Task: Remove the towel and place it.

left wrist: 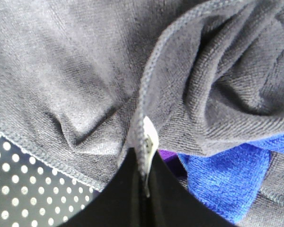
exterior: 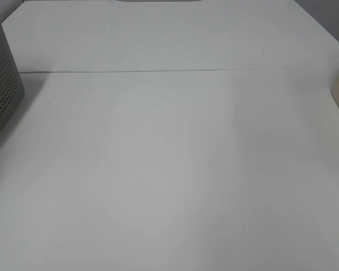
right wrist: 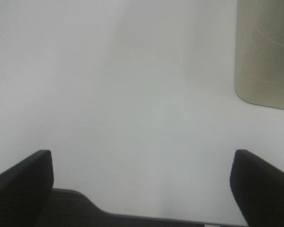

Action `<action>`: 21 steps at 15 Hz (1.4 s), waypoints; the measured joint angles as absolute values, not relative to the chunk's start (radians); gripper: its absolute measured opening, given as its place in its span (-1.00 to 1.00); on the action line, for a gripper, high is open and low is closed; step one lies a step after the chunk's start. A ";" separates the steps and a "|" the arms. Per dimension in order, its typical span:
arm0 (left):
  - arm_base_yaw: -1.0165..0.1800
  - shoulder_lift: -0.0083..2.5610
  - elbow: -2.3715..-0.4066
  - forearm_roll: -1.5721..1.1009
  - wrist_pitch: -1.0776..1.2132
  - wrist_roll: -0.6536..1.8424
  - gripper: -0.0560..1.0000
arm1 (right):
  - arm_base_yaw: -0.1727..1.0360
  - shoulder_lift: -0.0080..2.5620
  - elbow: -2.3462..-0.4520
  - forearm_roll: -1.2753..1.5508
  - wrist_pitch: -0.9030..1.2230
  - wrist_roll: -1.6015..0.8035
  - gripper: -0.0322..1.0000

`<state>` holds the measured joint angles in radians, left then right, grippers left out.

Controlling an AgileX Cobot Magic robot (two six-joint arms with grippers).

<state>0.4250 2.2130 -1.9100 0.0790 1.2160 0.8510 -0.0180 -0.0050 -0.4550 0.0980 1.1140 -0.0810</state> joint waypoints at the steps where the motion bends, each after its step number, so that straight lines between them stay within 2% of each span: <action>1: 0.425 2.213 -1.910 0.079 1.216 0.843 -0.89 | -0.018 -0.005 -0.455 0.098 1.114 -0.081 0.93; 8: 0.424 2.193 -1.910 0.040 1.216 0.715 -0.89 | -0.018 -0.005 -0.455 0.098 1.114 -0.081 0.93; 12: 0.394 2.078 -1.910 0.046 1.218 0.688 -0.89 | -0.018 -0.005 -0.455 0.098 1.114 -0.081 0.93; 17: 0.218 1.752 -1.910 -0.023 1.223 0.622 -0.89 | -0.018 0.026 -0.455 0.110 1.112 -0.103 0.93; 21: 0.021 1.570 -1.910 -0.027 1.224 0.629 -0.89 | -0.018 0.177 -0.487 0.327 0.976 -0.359 0.93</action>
